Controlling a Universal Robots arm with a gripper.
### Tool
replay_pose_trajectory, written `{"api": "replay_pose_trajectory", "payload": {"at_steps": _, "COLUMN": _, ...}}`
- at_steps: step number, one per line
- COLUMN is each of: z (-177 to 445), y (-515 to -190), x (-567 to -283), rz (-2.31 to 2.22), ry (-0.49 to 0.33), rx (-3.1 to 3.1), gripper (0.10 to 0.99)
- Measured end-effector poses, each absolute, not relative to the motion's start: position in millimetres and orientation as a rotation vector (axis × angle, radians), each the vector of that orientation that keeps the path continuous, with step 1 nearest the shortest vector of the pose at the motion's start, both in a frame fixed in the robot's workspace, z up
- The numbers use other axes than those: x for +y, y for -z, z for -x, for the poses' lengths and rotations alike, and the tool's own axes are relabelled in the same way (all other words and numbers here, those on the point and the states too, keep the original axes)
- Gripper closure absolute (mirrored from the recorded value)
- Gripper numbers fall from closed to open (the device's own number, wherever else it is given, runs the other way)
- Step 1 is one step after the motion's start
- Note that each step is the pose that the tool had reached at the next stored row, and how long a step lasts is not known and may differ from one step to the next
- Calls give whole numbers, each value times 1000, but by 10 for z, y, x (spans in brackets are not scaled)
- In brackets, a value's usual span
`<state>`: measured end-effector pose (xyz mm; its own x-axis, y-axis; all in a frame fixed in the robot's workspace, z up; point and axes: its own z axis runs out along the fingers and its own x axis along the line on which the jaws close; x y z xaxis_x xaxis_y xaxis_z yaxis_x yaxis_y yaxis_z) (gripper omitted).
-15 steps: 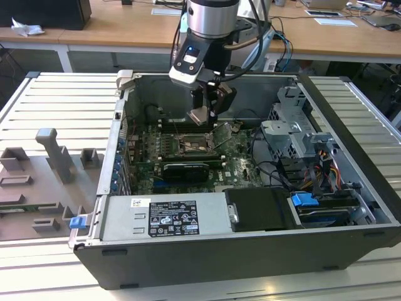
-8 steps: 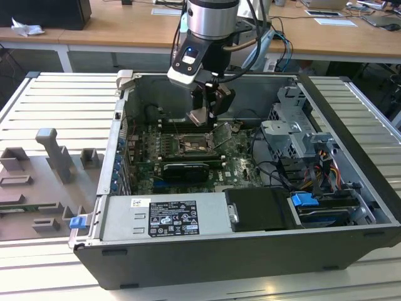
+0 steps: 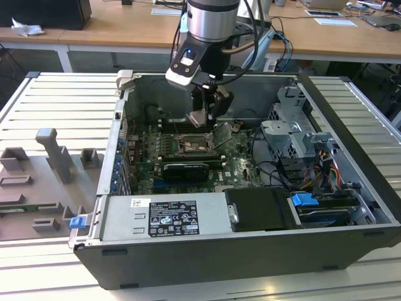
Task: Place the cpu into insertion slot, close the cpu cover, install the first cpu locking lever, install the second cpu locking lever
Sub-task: 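Place the cpu into insertion slot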
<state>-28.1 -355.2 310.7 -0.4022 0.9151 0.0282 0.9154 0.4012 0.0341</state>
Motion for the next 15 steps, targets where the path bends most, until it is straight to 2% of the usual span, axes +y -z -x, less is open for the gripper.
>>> {"api": "replay_pose_trajectory", "payload": {"at_steps": 15, "z": 281, "y": -2988, "x": -3552, "rz": 1725, "ry": 67, "rx": -2617, "gripper": 545}}
